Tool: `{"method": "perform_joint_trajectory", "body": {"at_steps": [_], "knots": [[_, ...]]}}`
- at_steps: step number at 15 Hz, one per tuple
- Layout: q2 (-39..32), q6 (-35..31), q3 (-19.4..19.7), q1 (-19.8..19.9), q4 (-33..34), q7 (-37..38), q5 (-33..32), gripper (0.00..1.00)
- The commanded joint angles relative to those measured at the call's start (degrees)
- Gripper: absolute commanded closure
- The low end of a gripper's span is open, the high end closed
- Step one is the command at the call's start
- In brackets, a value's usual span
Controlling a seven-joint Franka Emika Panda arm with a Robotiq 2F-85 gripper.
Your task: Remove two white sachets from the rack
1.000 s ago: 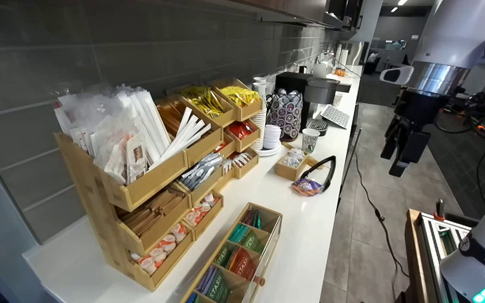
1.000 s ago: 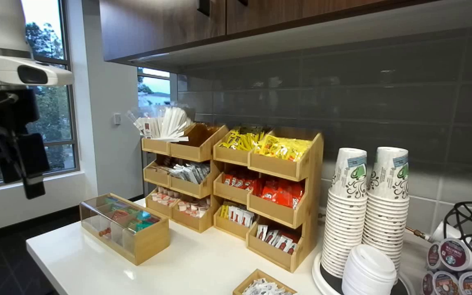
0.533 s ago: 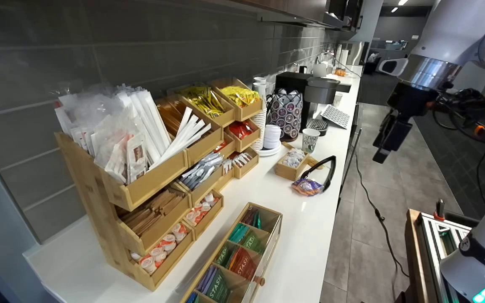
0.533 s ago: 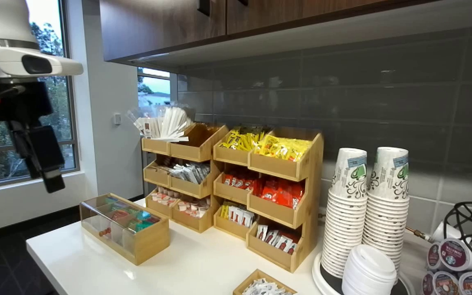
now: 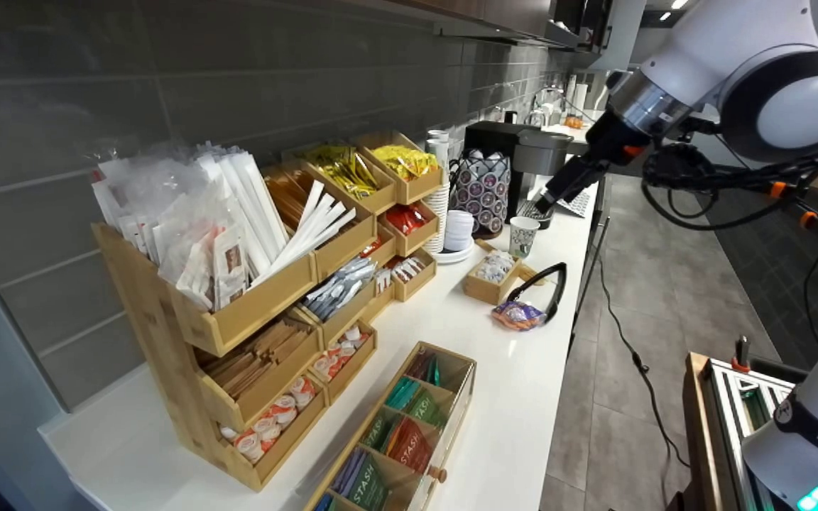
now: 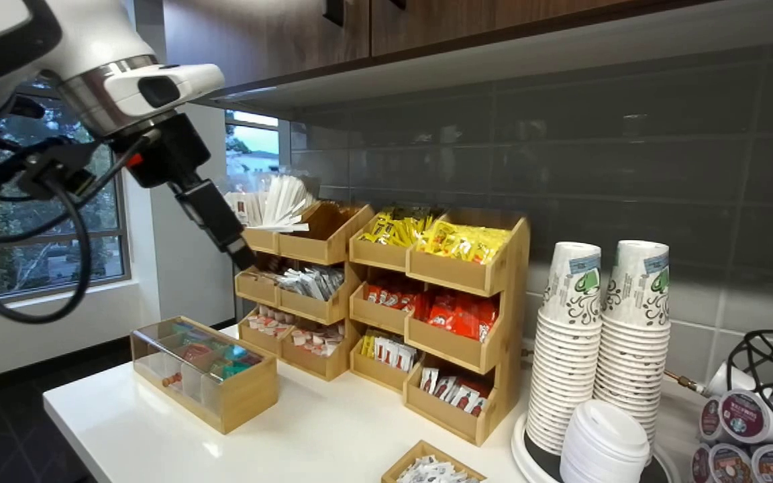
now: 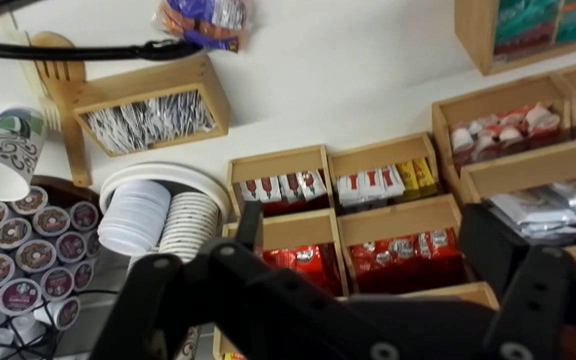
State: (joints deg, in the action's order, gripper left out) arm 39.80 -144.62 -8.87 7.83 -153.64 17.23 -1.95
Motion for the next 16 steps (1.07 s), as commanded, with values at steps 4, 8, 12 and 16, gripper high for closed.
{"method": "perform_joint_trajectory", "body": {"at_steps": [4,8,12,16], "knots": [[-18.2,-9.7,-7.8,3.9,12.6,12.9,-2.0,0.0],[-17.3,-9.0,-5.7,1.8,11.6,11.6,-2.3,0.0],[-16.4,-9.0,-5.3,1.9,11.3,11.4,-2.3,0.0],[-16.2,-9.0,-5.3,1.9,11.2,11.4,-2.3,0.0]]}}
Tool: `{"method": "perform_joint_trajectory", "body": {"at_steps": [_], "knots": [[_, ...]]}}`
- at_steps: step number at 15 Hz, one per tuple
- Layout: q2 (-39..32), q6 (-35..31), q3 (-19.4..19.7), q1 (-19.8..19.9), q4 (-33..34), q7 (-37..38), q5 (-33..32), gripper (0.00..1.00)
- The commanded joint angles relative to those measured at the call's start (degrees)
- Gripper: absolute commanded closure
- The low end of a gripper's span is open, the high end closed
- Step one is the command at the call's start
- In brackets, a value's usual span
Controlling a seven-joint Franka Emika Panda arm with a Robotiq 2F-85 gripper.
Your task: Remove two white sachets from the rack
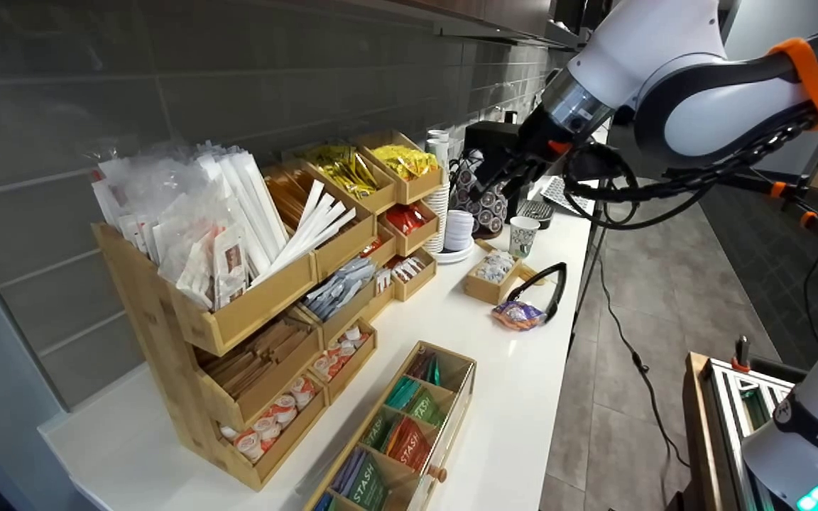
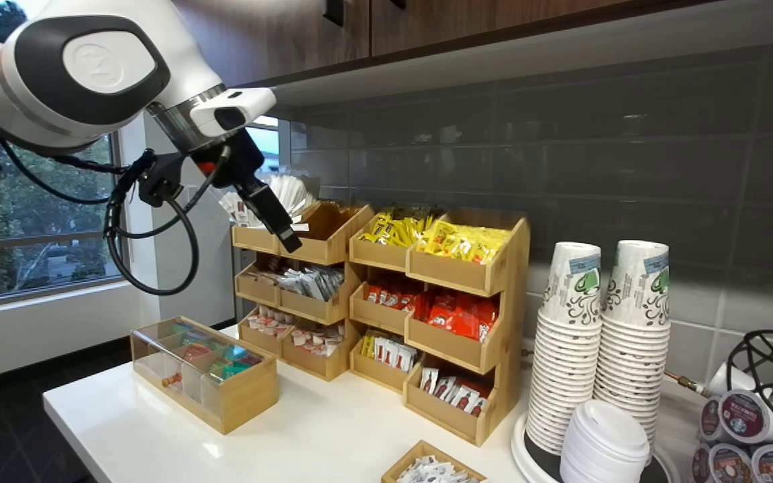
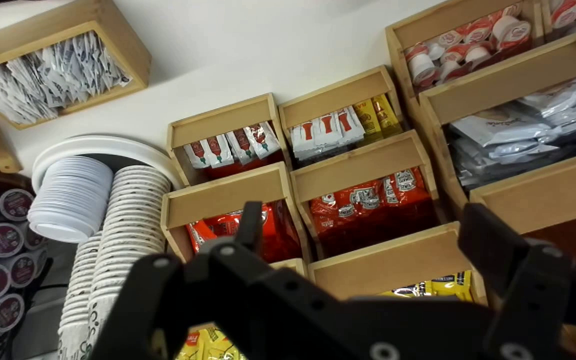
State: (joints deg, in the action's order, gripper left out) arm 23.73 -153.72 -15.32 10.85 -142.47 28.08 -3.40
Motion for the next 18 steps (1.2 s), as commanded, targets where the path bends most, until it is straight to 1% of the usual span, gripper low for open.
{"method": "perform_joint_trajectory", "body": {"at_steps": [1,2,3,6,7,8,11,14,18], "knots": [[-0.7,-2.3,1.2,-1.1,-0.5,1.8,0.2,0.0],[-1.9,-4.7,2.1,-2.9,-1.0,1.6,2.9,0.0],[-3.0,-6.6,1.3,-2.9,-1.3,3.2,3.3,0.0],[-6.5,-13.3,1.1,-4.8,-1.8,4.1,6.2,0.0],[-7.9,-15.4,1.5,-6.1,-1.7,3.5,7.8,0.0],[-9.2,-17.7,0.6,-5.8,-1.6,3.8,8.2,0.0],[-13.6,-23.1,0.0,-6.3,-0.1,4.0,8.4,0.0],[-18.0,-26.3,-1.0,-6.0,2.0,4.8,7.7,0.0],[-22.6,-27.5,-2.0,-6.0,5.3,5.4,7.4,0.0]]}}
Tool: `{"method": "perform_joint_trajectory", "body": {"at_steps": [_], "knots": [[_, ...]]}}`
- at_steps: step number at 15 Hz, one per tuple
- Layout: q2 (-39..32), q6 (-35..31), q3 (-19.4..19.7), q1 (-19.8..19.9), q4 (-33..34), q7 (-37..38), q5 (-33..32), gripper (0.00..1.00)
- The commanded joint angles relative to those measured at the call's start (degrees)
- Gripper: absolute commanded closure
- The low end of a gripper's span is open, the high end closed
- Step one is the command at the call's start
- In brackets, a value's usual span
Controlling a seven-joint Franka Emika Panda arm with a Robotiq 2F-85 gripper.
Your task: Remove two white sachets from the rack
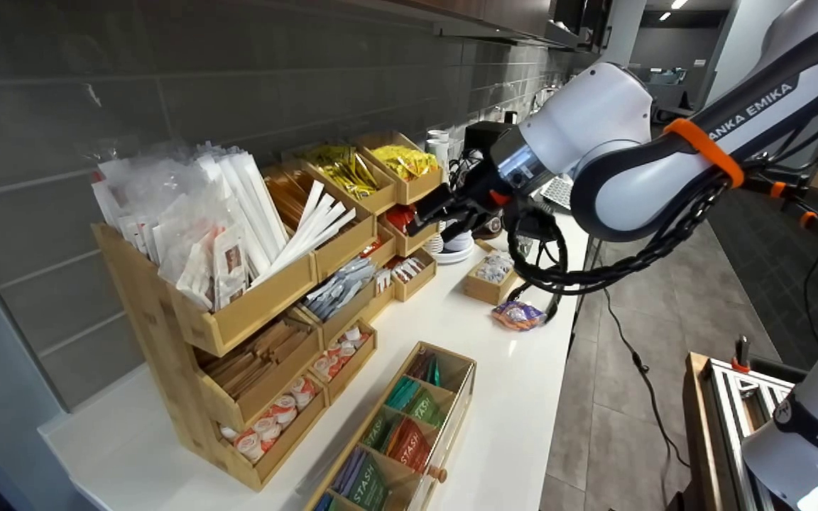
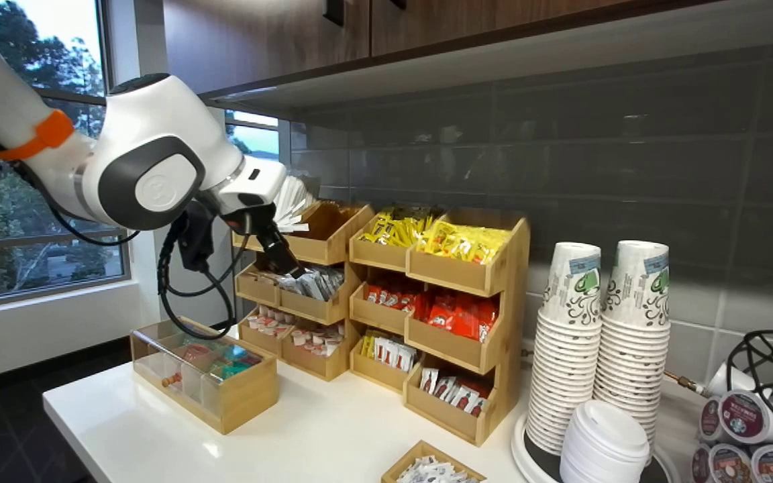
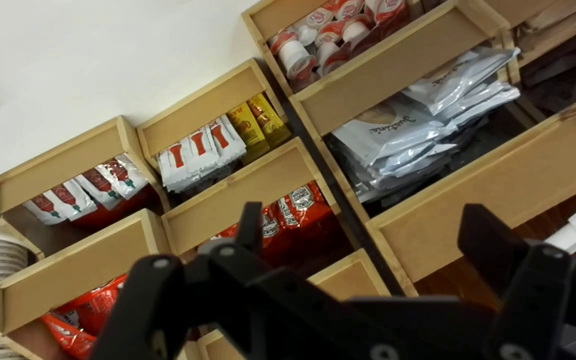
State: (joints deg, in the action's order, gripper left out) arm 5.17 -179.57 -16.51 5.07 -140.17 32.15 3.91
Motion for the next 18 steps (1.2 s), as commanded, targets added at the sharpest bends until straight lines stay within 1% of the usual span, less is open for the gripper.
{"method": "perform_joint_trajectory", "body": {"at_steps": [1,6,13,14,18], "knots": [[-4.9,-1.8,-1.0,-0.1,3.8,1.6,0.0,0.0],[-8.6,-1.7,-1.9,-0.7,7.1,1.9,0.1,0.0],[-12.2,0.1,-3.8,-1.2,9.9,0.8,0.8,0.0],[-12.4,0.7,0.1,-5.9,10.2,-3.1,5.5,0.0],[-13.6,2.0,2.3,-8.7,11.0,-6.3,9.0,0.0]]}}
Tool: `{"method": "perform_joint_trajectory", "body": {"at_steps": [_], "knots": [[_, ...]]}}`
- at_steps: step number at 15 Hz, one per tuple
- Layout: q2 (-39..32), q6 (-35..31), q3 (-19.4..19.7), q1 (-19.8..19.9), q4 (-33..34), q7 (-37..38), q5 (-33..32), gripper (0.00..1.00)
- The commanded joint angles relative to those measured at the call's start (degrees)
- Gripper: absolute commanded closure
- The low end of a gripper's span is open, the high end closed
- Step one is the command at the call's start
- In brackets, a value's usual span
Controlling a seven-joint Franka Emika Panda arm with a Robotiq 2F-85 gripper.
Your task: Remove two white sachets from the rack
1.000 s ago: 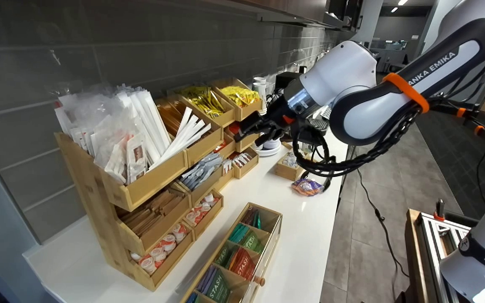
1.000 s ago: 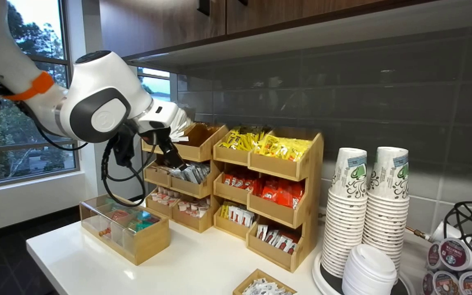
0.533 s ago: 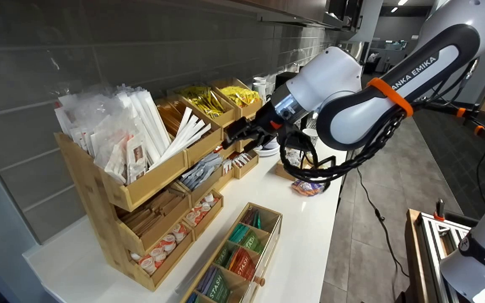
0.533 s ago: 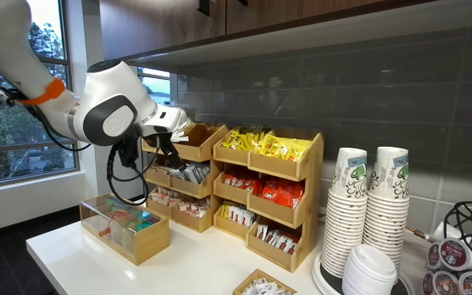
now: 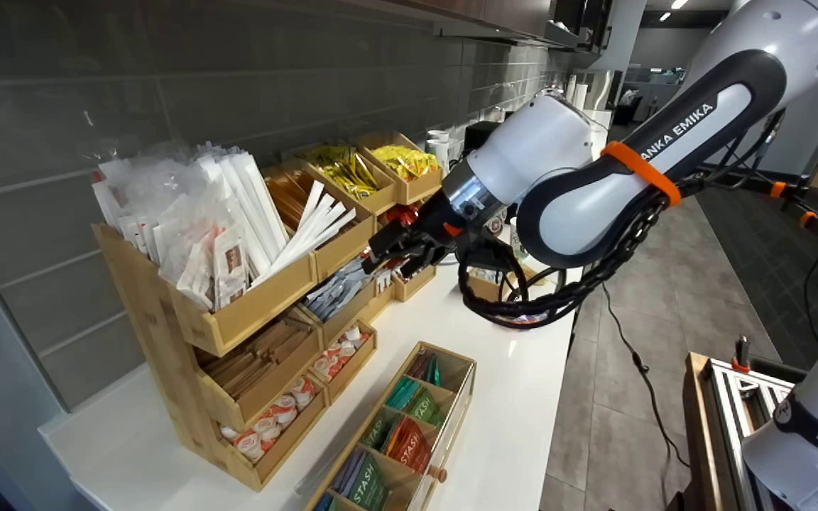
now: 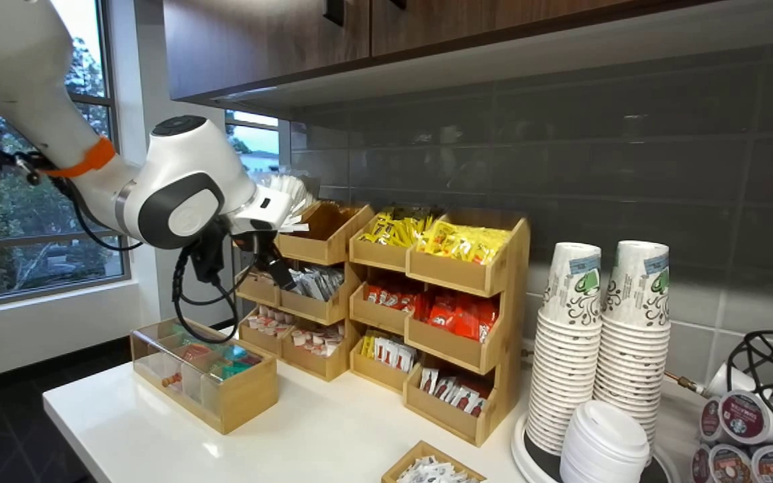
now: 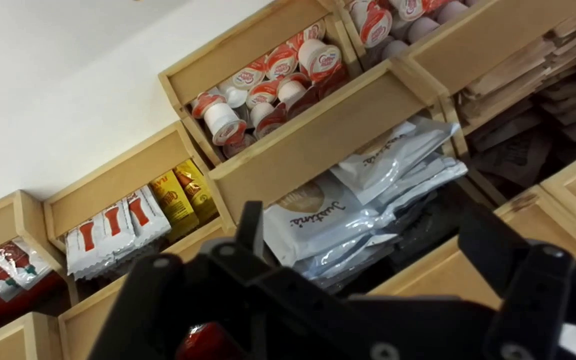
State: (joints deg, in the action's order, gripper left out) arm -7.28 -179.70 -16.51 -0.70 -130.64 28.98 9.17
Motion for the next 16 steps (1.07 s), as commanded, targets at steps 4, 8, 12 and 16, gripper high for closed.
{"method": "perform_joint_trajectory", "body": {"at_steps": [4,8,12,16], "knots": [[-1.7,3.2,4.0,-4.5,1.9,-4.5,5.1,0.0],[-2.5,4.8,3.7,-3.7,2.6,-3.2,3.0,0.0],[-3.4,5.8,4.0,-4.0,3.8,-3.0,2.6,0.0],[-4.5,6.0,4.6,-4.4,4.9,-2.4,1.6,0.0]]}}
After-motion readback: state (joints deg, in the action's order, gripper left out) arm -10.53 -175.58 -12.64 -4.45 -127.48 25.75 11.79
